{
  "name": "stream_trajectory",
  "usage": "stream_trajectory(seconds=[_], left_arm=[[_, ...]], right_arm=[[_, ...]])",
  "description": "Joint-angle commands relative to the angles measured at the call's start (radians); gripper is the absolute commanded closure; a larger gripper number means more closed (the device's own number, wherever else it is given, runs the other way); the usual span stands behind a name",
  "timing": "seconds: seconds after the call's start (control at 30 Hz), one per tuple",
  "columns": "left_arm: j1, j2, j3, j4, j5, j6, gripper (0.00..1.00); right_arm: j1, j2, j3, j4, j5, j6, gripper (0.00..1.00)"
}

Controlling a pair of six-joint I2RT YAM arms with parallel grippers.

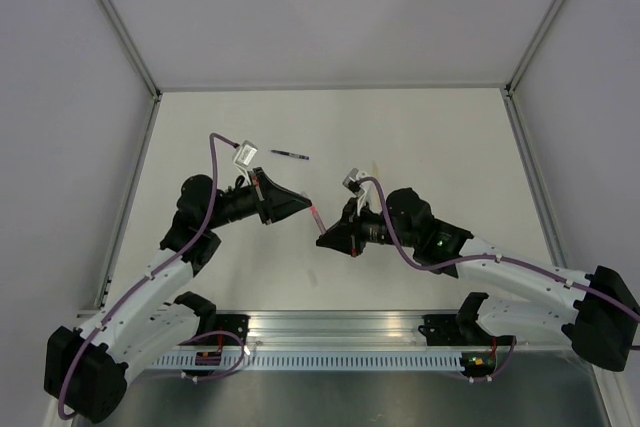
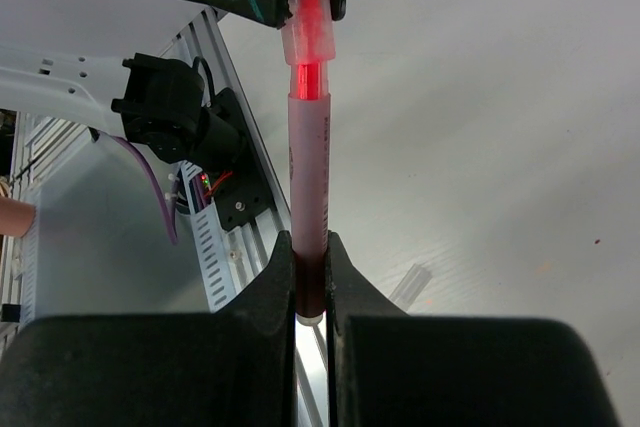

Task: Insert the pens into the pen caps

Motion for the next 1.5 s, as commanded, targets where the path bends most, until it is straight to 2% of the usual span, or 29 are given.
stream_trajectory(seconds=[0.0, 0.1, 0.3, 0.43, 0.53, 0.73, 0.83, 1.03, 1.47], left_arm=[[-0.007, 0.001, 0.036, -0.148, 0.066, 0.113, 0.98], [-0.007, -0.01, 0.038, -0.194, 0.037, 0.141, 0.98], [-0.007, -0.008, 0.015, -0.071, 0.141, 0.057, 0.95], [-0.007, -0.002, 0.015, -0.05, 0.183, 0.017, 0.83], [-0.007, 0.007, 0.023, -0.071, 0.198, 0.012, 0.78], [-0.007, -0.019, 0.016, -0.03, 0.174, -0.026, 0.55], [-0.007, -0.028, 0.02, -0.007, 0.143, -0.035, 0.48], [-0.007, -0.044, 0.015, 0.029, 0.053, -0.048, 0.44], [-0.007, -0.045, 0.029, 0.039, -0.043, -0.025, 0.44]], right_arm=[[-0.003, 0.004, 0.085, 0.053, 0.033, -0.027, 1.0], [-0.003, 0.012, 0.092, 0.047, 0.036, -0.028, 1.0], [-0.001, 0.067, 0.12, 0.036, 0.001, -0.043, 1.0], [-0.003, 0.085, 0.128, 0.036, -0.042, -0.065, 1.0], [-0.003, 0.084, 0.129, 0.024, -0.05, -0.074, 1.0], [-0.001, 0.062, 0.118, 0.01, -0.061, -0.076, 1.0], [-0.001, 0.052, 0.109, 0.013, -0.067, -0.068, 1.0], [0.0, 0.032, 0.094, 0.018, -0.073, -0.06, 1.0], [0.006, 0.048, 0.097, 0.03, -0.091, -0.047, 1.0]])
